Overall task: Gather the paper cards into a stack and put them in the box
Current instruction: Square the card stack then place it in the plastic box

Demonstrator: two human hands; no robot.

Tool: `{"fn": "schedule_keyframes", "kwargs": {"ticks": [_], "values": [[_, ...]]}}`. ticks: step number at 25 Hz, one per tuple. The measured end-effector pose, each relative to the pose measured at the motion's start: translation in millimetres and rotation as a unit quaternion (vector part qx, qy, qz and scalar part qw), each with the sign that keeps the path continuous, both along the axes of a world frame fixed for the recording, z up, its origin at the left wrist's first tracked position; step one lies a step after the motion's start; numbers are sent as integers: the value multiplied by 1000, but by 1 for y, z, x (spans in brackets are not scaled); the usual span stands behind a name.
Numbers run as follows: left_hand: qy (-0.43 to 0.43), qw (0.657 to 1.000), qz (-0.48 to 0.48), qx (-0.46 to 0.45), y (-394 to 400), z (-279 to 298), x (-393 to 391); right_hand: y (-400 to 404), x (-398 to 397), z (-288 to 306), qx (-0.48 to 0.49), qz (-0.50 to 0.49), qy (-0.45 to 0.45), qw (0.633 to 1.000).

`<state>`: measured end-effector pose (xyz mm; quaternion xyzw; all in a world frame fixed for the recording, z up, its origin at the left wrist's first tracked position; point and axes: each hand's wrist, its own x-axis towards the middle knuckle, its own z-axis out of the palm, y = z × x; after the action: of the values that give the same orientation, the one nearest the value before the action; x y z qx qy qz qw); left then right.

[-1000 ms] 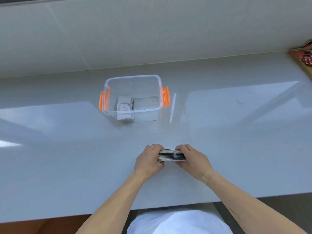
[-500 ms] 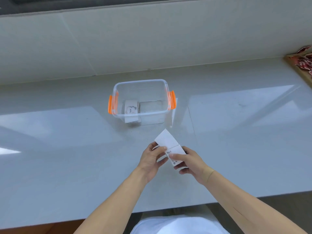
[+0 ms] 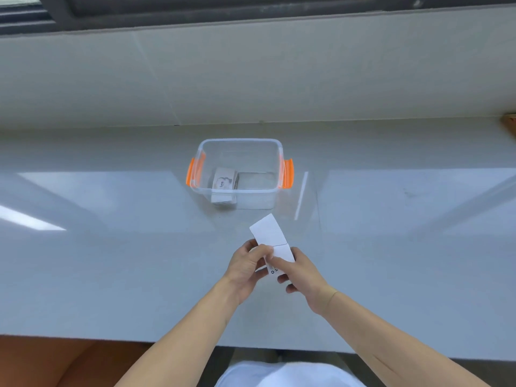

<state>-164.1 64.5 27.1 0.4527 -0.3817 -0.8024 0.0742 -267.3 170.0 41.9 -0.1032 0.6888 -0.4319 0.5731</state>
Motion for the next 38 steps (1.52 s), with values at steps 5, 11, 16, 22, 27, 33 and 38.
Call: {"fn": "schedule_keyframes", "kwargs": {"ticks": [5,11,16,22,27,33,38], "values": [[9,999,29,-18,-8,14,-1,-2,-25,16,-16,47,68,996],[0,997,34,-76,-65,45,9,-62,-89,36,-59,-26,280,958],[0,993,14,-116,-130,78,1,-125,-109,38,-51,28,316,947],[-58,990,-34,-122,-191,87,-51,-150,-101,34,-7,-18,315,949],[-99,988,-85,-78,-208,69,-94,-150,-98,29,3,-36,328,944],[-151,979,-133,-45,-214,43,-103,-149,-100,26,11,-41,329,943],[-198,966,-161,-51,-206,31,-125,-147,-101,23,9,-43,334,941]]}}
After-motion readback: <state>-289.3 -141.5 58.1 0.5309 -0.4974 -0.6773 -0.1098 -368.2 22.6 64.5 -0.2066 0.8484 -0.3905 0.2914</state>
